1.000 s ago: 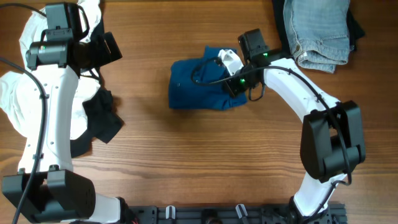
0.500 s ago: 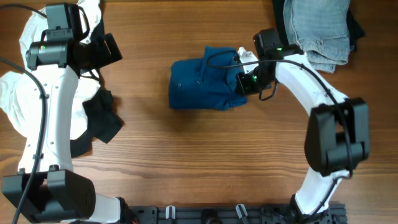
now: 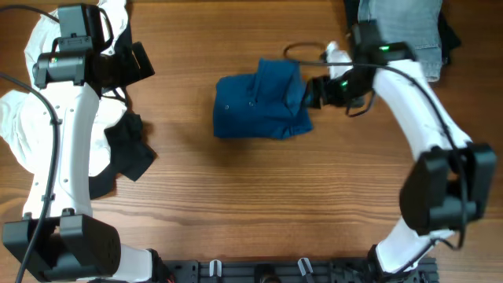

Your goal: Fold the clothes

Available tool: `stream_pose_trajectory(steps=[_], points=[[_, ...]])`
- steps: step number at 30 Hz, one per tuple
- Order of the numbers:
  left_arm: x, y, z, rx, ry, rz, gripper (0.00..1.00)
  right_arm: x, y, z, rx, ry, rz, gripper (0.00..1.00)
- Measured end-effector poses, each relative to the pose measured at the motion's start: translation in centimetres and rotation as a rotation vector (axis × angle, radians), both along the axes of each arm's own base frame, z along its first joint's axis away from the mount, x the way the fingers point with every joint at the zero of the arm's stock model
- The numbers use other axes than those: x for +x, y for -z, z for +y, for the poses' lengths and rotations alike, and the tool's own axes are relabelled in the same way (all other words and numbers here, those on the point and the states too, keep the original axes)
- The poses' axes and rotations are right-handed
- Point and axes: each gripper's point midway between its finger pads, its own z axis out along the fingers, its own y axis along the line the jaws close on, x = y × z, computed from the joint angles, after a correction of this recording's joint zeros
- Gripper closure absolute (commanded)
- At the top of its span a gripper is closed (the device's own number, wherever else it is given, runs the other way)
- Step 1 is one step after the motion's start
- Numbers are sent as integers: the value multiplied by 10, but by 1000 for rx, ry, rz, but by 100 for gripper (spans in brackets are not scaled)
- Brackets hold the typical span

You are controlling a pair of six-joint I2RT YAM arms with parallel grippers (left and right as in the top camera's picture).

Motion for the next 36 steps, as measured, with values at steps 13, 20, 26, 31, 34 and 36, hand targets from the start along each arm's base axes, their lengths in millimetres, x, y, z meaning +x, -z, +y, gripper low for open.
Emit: stream_pose_trajectory(steps=[13, 20, 26, 31, 34, 36], points=[[-1, 0, 0, -1, 0, 3, 0, 47, 68, 9, 107, 144, 37, 6], [-1, 0, 0, 0, 0, 4, 0, 45, 94, 29, 226, 92, 89, 7], [-1, 1, 0, 0, 0, 4, 0, 41, 98, 50, 343, 38, 112, 24], [-1, 1, 0, -1, 0, 4, 0, 42, 107, 69, 435, -3, 129, 52], [-1, 0, 0, -1, 0, 3, 0, 37, 112, 85, 479, -41, 146, 80], [-1, 0, 0, -1, 0, 3, 0, 32, 117, 95, 485, -65, 158, 96]])
